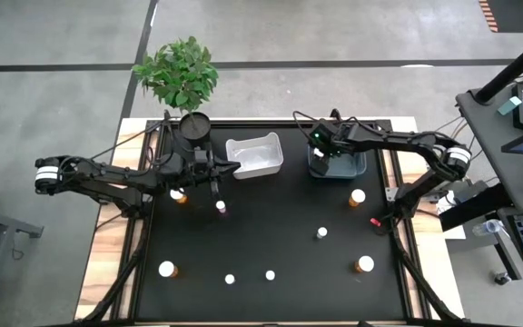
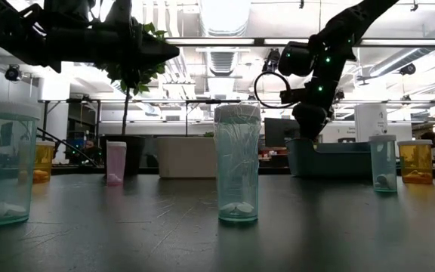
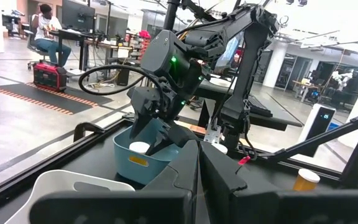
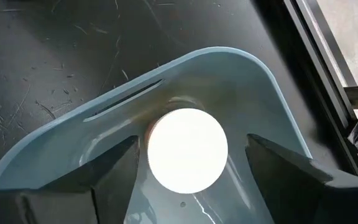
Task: Pick and place medicine bottles into bin by pill shape (circle, oval)
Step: Put the pink tablet bottle into the white bin
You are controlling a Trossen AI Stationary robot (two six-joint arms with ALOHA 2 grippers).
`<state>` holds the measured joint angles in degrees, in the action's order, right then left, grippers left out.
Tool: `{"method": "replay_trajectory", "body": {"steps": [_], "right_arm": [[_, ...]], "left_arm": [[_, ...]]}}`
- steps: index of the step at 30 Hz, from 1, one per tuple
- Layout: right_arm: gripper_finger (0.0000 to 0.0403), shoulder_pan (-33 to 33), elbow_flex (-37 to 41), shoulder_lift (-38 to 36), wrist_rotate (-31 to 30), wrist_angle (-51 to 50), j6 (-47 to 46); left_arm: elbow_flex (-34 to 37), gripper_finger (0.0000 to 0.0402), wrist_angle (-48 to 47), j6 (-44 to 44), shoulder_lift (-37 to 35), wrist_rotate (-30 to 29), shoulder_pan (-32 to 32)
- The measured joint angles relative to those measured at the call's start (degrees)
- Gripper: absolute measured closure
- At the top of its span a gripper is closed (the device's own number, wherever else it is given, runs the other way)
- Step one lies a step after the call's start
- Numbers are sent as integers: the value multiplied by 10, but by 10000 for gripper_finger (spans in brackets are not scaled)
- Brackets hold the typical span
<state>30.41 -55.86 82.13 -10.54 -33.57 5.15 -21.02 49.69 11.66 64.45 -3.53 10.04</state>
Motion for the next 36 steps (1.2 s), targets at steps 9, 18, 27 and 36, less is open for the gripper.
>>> {"method": "replay_trajectory", "body": {"steps": [9,18,27,36], "right_arm": [[127,-11,0,-62,-1,-8,-16],[150,-70,12,-175,-1,7,-53],[168,-140,99,-296,-1,117,-73],[185,-206,227,-408,0,313,-9]], "left_arm": [[0,402,0,1,0,0,0],[0,402,0,2,0,1,-6],[0,402,15,20,0,1,-21],[-23,402,29,61,1,1,-70]]}}
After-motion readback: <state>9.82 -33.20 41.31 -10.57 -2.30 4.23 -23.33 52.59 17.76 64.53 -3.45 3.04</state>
